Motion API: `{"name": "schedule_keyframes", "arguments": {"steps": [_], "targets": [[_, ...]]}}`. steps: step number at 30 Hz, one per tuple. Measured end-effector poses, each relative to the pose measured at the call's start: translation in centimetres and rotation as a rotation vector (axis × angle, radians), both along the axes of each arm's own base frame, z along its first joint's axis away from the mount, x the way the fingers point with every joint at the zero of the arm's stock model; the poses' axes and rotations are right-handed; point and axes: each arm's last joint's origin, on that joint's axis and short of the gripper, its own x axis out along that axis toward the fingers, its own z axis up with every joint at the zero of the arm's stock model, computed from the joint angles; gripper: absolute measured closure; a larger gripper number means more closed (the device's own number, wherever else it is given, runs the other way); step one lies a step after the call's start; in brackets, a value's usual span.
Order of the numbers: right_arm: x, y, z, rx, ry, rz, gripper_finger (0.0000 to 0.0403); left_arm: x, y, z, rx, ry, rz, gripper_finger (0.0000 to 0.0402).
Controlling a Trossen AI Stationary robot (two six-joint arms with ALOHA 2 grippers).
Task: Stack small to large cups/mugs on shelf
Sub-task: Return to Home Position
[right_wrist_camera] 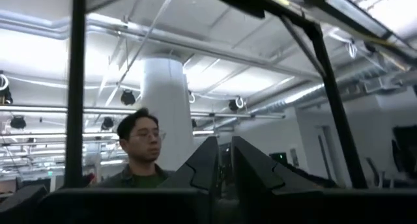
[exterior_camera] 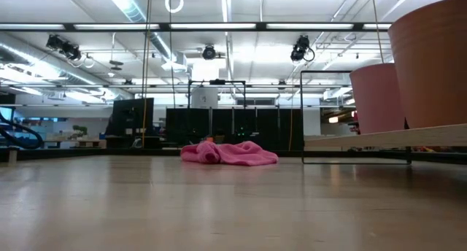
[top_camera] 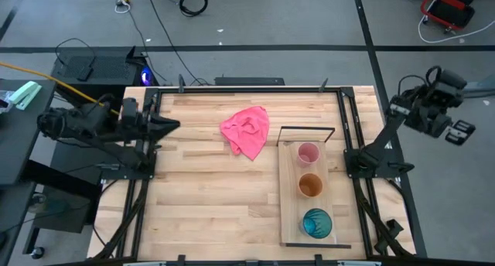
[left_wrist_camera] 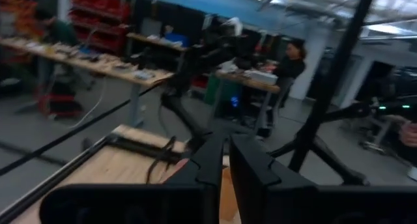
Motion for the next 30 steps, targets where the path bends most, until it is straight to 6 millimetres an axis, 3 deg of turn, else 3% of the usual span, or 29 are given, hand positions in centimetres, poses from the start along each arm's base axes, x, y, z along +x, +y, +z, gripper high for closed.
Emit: {"name": "schedule_keyframes", "arguments": {"steps": [6,15,21,30], "targets": [[-1.7,-1.9,-0.7,0.02,-0.037,-0.011,0.035,-3.1,1.3,-0.4,-0.073,0.012,0.057,0.0361],[-1.9,-2.2,-0.8,0.021,-0.03,-0.02,0.035,-7.2,2.9,-0.4,-0.091,-0.059,0.103,0.0371],[-3.0,-3.4,-0.4,0.054,-0.073,-0.028,0.035,-8.6,3.4,-0.6,-0.097,-0.073,0.103,0.0367],[-5.2,-6.0,-2.1,0.111,-0.149,-0.045,0.035,-10.9,4.2,-1.0,-0.122,-0.116,0.103,0.0364]]}}
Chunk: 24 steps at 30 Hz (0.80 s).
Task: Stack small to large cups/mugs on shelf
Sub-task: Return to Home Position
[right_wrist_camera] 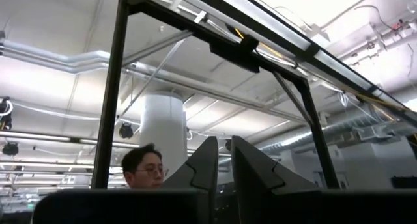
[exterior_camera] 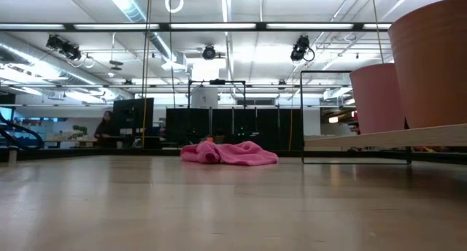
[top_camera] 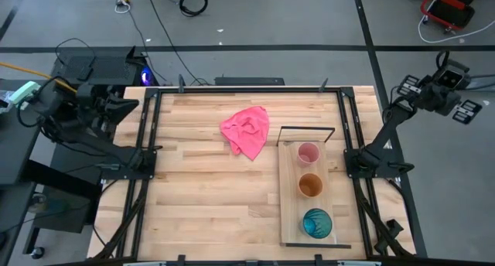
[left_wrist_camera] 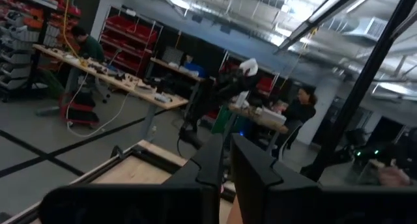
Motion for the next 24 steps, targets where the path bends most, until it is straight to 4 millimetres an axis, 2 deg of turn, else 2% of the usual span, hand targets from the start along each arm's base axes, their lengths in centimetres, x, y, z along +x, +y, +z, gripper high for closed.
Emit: {"name": "schedule_keyframes", "arguments": {"steps": [9,13,17,21,24], "targets": [[0.6,0.4,-0.4,-0.02,0.028,-0.065,0.035,-0.9,0.3,-0.7,-0.005,-0.021,0.001,0.037],[1.5,1.4,-1.1,-0.022,0.031,-0.066,0.035,-0.2,0.1,-2.8,-0.001,-0.04,-0.004,0.0364],[2.9,3.0,-2.2,-0.023,0.028,-0.069,0.035,0.4,-0.3,-5.8,-0.016,-0.115,-0.045,0.0361],[4.7,5.0,-4.2,-0.039,0.045,-0.11,0.035,1.3,-0.7,-8.4,0.011,-0.185,-0.075,0.0366],[5.9,6.1,-5.8,-0.056,0.073,-0.182,0.035,2.2,-1.0,-9.5,0.038,-0.147,-0.073,0.037]]}}
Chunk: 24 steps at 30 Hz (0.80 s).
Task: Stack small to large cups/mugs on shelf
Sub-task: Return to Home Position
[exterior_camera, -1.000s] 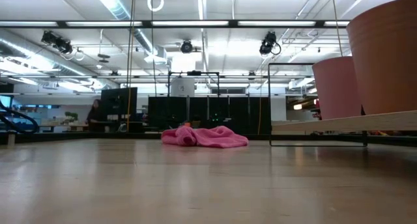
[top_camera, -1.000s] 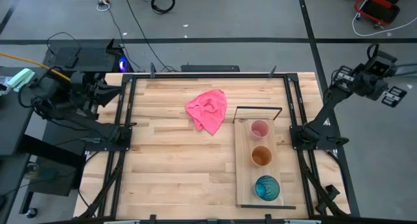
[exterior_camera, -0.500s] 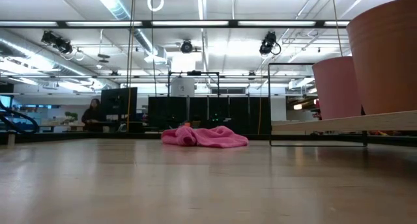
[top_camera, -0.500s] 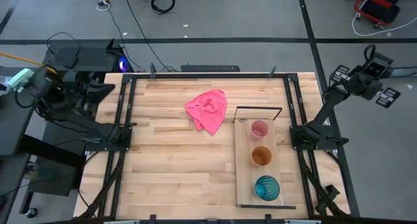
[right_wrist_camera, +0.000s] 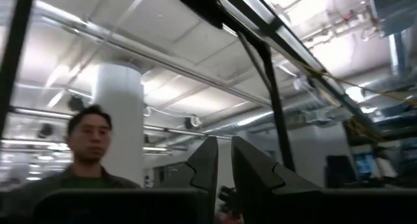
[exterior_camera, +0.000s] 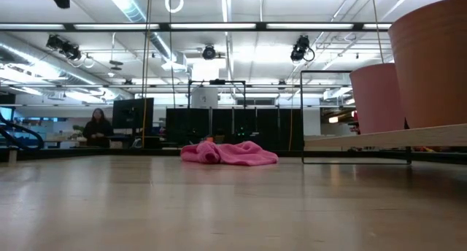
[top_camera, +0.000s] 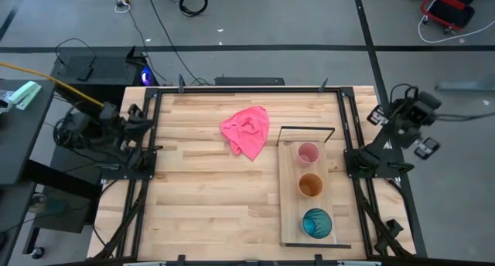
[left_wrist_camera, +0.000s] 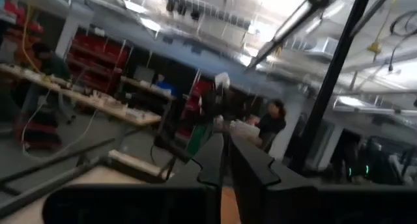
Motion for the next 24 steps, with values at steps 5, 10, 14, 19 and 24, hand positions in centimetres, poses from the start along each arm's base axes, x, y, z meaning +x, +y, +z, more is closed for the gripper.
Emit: {"name": "schedule_keyframes", "arguments": {"steps": [5,10,14,19,24], "targets": [[1.2,1.2,-1.7,-0.035,-0.029,-0.086,0.035,0.2,-0.1,-0.1,-0.024,-0.016,-0.005,0.0369],[2.0,2.1,-3.3,-0.051,-0.041,-0.101,0.035,0.1,0.0,0.0,-0.042,-0.03,-0.009,0.0362],[2.7,2.9,-4.9,-0.058,-0.037,-0.1,0.035,0.1,0.0,0.0,-0.05,-0.03,-0.012,0.0363],[3.5,3.8,-6.7,-0.073,0.026,-0.067,0.035,0.7,-0.2,-0.8,-0.046,-0.006,-0.013,0.0369],[4.1,4.5,-8.4,-0.068,0.112,-0.017,0.035,1.8,-0.6,-2.5,-0.071,0.045,-0.027,0.0371]]}}
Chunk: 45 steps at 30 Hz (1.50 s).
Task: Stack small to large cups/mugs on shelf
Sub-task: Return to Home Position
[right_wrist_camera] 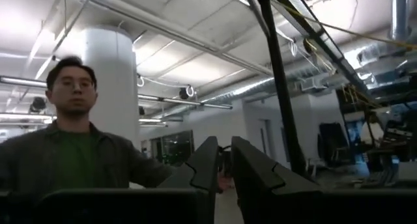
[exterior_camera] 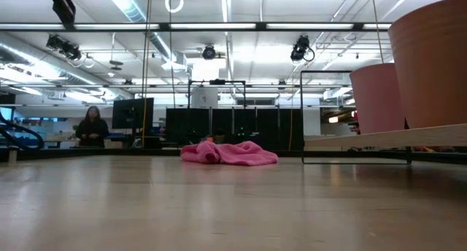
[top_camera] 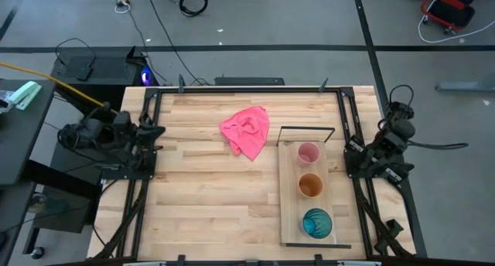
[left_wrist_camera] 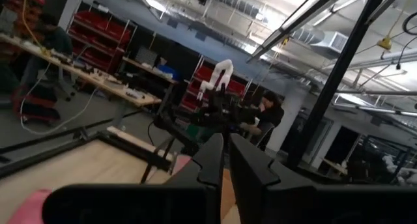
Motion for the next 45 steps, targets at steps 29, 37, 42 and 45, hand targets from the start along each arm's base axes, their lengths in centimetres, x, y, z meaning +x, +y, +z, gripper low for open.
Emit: {"name": "schedule_keyframes", "arguments": {"steps": [29,37,42,45], "targets": [[2.3,0.4,-5.4,0.003,0.071,-0.162,0.035,1.1,-0.4,-1.7,-0.016,0.016,-0.006,0.0361],[3.4,-1.3,-5.6,-0.017,0.085,-0.396,0.035,1.1,-0.4,-1.7,-0.011,0.024,-0.005,0.037],[3.8,-2.3,-5.6,-0.044,0.078,-0.54,0.035,1.1,-0.4,-1.8,0.033,0.039,0.006,0.037],[4.1,-2.9,-6.0,-0.061,0.112,-0.607,0.035,1.1,-0.4,-1.8,0.076,0.048,0.029,0.0366]]}}
